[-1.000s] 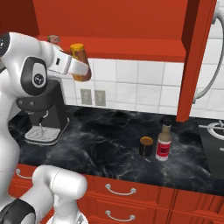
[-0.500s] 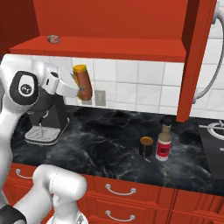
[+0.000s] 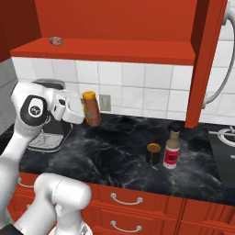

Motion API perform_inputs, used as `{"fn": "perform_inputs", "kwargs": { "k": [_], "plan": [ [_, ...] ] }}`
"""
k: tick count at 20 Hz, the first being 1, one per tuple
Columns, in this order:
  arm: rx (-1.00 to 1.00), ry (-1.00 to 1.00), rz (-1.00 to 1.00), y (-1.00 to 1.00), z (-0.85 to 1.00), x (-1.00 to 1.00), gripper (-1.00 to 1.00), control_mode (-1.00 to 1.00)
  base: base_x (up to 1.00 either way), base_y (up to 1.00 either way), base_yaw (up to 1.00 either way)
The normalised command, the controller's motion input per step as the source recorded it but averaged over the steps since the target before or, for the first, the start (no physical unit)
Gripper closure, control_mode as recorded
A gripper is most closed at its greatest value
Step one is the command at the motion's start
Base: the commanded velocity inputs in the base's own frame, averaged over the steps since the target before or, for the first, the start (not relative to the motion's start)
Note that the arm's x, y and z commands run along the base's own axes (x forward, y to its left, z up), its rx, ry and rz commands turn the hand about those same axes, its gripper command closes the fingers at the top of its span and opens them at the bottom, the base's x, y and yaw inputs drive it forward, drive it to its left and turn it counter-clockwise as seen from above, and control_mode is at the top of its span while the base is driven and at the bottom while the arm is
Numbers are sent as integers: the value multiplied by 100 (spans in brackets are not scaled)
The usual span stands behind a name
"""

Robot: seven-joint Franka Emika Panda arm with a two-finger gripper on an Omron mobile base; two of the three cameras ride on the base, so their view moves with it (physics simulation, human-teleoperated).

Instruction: Pick the syrup bottle and honey bottle from the cabinet and place them next to the mug.

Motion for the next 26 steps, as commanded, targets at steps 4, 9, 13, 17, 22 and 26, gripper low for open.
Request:
{"fn": "perform_inputs", "kwargs": {
  "k": [4, 9, 13, 17, 22, 26],
  "plan": [
    [2, 2, -18, -3, -49, 51, 100, -100, 0, 0, 0],
    [4, 1, -22, 0, -24, 64, 100, -100, 0, 0, 0],
    [11, 6, -18, -14, -8, 53, 100, -100, 0, 0, 0],
    [12, 1, -7, -28, -26, 19, 100, -100, 0, 0, 0],
    [5, 0, 0, -41, -57, -1, 100, -100, 0, 0, 0],
    [0, 0, 0, -43, -57, 0, 100, -100, 0, 0, 0]
  ]
}}
